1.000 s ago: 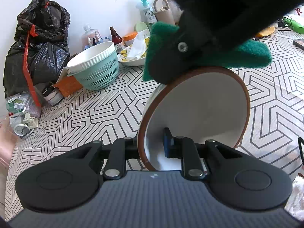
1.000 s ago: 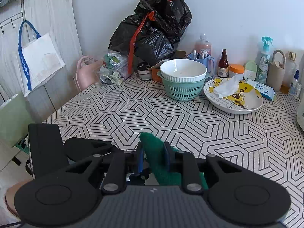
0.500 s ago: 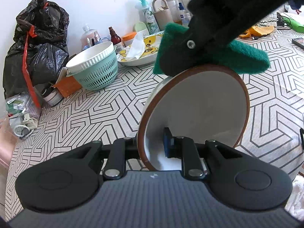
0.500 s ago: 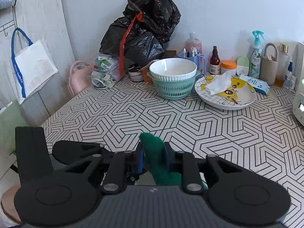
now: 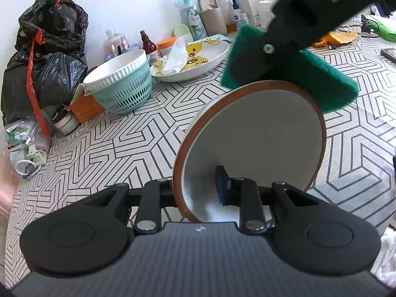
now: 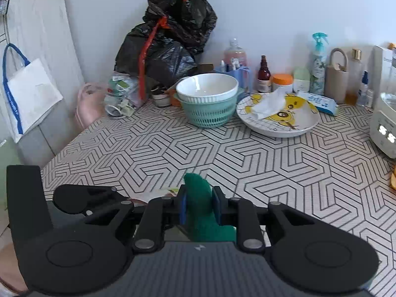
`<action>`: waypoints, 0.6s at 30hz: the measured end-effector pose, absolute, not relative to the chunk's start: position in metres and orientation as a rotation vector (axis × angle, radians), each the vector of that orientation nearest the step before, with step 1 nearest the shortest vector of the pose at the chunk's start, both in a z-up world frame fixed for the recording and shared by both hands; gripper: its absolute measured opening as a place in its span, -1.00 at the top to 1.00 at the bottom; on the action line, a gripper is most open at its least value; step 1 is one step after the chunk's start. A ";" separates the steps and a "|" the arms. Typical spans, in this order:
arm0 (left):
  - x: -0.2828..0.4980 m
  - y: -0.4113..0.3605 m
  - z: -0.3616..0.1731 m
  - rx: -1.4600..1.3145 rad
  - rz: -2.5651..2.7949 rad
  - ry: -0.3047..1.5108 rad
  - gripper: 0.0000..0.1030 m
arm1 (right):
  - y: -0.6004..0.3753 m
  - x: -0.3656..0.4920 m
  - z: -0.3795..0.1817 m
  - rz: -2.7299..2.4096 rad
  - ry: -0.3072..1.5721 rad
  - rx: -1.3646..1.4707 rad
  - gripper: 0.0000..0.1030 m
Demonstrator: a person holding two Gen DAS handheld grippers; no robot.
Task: Clean bowl
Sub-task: 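Wipe the pad across the bowl's outer bottom with the right tool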
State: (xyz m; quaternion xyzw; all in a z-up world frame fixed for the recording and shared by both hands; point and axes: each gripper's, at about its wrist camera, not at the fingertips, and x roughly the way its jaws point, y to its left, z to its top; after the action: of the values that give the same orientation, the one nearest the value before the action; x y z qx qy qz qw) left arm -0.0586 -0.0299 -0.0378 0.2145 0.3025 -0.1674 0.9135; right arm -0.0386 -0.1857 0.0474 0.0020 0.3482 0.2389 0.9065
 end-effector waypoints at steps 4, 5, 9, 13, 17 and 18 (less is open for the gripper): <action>-0.058 -0.028 -0.039 0.433 -0.351 0.625 0.46 | -0.193 -0.042 0.047 0.505 0.722 0.023 0.57; -0.058 -0.028 -0.039 0.430 -0.353 0.626 0.46 | -0.193 -0.044 0.047 0.505 0.718 0.024 0.57; -0.058 -0.028 -0.040 0.429 -0.353 0.626 0.45 | -0.193 -0.050 0.046 0.506 0.704 0.028 0.57; -0.059 -0.030 -0.040 0.444 -0.353 0.620 0.44 | -0.193 -0.054 0.046 0.505 0.693 0.027 0.57; -0.059 -0.030 -0.039 0.434 -0.350 0.620 0.43 | -0.192 -0.056 0.047 0.501 0.686 0.021 0.57; -0.059 -0.030 -0.039 0.435 -0.350 0.620 0.43 | -0.191 -0.056 0.047 0.500 0.684 0.020 0.57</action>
State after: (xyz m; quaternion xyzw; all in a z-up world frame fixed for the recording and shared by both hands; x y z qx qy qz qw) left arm -0.0593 -0.0303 -0.0393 0.2110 0.3011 -0.1699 0.9143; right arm -0.0560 -0.1914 0.0467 0.0097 0.3317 0.2428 0.9115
